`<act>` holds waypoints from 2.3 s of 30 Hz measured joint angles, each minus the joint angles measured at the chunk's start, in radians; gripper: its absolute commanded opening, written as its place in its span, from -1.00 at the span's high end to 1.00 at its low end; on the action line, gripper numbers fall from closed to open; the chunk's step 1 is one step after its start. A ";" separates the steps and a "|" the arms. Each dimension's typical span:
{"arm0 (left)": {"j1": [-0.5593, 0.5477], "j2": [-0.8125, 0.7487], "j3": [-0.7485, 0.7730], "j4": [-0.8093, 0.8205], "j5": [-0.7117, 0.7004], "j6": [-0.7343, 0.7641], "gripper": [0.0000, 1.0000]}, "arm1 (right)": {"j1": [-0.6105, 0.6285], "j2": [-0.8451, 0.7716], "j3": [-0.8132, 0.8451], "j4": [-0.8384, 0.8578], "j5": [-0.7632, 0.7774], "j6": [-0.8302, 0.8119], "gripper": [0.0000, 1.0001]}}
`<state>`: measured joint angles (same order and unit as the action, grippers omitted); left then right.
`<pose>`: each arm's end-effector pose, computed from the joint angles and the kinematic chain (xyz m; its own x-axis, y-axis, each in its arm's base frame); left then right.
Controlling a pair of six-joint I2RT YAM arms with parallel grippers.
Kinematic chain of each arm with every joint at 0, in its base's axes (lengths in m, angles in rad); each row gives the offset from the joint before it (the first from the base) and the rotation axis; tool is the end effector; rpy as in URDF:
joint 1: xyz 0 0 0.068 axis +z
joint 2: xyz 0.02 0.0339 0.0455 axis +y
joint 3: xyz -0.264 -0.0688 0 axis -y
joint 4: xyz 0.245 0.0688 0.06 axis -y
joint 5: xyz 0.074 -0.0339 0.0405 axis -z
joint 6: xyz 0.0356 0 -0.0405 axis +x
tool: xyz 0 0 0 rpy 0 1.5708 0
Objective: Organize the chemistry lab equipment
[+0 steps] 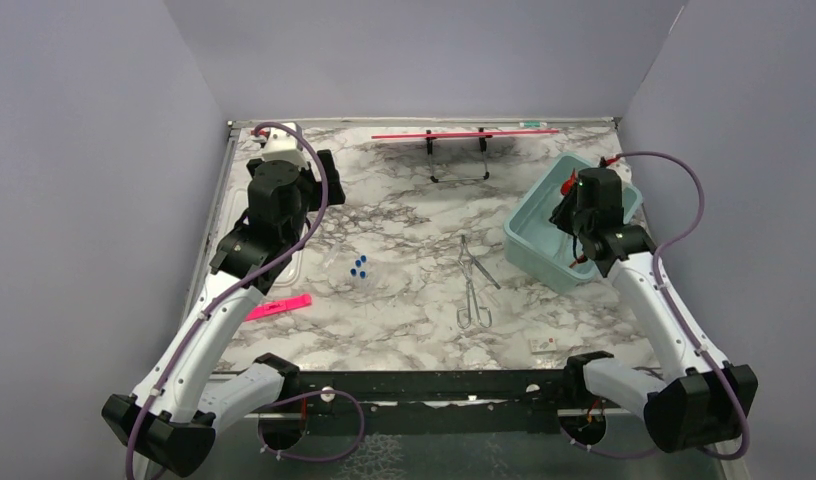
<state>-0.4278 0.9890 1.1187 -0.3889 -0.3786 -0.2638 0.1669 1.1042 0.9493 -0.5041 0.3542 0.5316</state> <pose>0.1998 -0.0766 0.3978 -0.2409 -0.1564 -0.9579 -0.0025 0.9870 -0.1606 0.2362 0.0273 0.3050 -0.4624 0.4042 -0.7892 0.4049 0.8881 0.2177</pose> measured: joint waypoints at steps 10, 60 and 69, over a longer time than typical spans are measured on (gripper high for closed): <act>0.000 0.000 -0.012 0.006 0.000 -0.001 -0.87 | 0.126 -0.110 -0.060 0.179 -0.452 -0.129 0.07; 0.000 0.000 -0.018 0.006 0.000 -0.001 -0.87 | 0.499 0.444 -0.066 0.035 -0.212 -0.245 0.97; 0.000 -0.002 -0.018 0.006 0.000 -0.001 -0.87 | 0.500 0.064 -0.043 0.122 -0.164 -0.218 0.98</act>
<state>-0.4278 0.9867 1.1011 -0.3828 -0.3782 -0.2646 0.6666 1.1683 0.9058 -0.3824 0.1905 0.3134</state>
